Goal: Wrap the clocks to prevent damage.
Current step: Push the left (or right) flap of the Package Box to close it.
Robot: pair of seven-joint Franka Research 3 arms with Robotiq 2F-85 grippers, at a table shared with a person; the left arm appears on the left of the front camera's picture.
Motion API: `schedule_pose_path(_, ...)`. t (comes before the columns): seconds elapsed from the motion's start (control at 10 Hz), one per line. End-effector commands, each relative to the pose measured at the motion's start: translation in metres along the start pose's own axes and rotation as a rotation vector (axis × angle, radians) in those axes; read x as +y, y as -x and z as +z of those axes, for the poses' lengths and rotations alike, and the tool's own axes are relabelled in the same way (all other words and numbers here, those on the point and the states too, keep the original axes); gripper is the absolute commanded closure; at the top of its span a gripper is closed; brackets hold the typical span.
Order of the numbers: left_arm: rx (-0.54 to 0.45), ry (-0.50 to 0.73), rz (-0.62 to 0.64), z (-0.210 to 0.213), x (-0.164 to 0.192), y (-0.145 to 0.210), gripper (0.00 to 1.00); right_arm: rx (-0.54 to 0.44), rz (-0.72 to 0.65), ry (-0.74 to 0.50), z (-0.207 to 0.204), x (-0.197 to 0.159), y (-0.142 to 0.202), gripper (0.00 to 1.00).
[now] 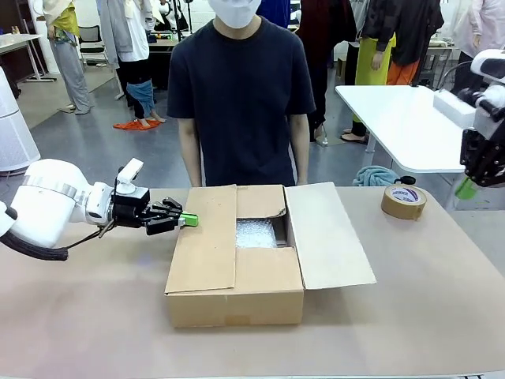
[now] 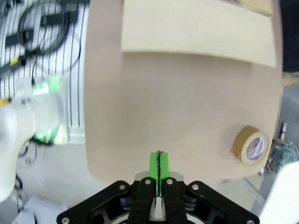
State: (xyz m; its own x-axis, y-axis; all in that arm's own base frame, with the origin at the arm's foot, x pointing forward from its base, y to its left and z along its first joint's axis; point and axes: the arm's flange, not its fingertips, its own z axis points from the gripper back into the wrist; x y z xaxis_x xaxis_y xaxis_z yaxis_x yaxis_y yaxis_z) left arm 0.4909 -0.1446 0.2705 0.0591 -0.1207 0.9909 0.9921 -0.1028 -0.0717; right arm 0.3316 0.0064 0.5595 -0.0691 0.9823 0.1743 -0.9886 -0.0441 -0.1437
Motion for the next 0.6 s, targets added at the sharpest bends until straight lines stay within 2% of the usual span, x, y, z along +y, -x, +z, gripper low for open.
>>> schedule_pose_path(0.0, 0.010, -0.002, 0.003, 0.000, 0.000, 0.003, 1.00, -0.263, -0.077, 0.041, -0.027, -0.029, 0.034, 0.99)
schedule_pose_path(0.2, 0.010, -0.002, 0.003, 0.000, 0.000, 0.003, 1.00, -0.357, -0.266, 0.113, -0.062, -0.056, 0.069, 0.99)
schedule_pose_path(0.5, 0.010, -0.002, 0.003, 0.000, 0.000, 0.003, 1.00, -0.405, -0.262, 0.099, -0.106, -0.053, 0.082, 0.99)
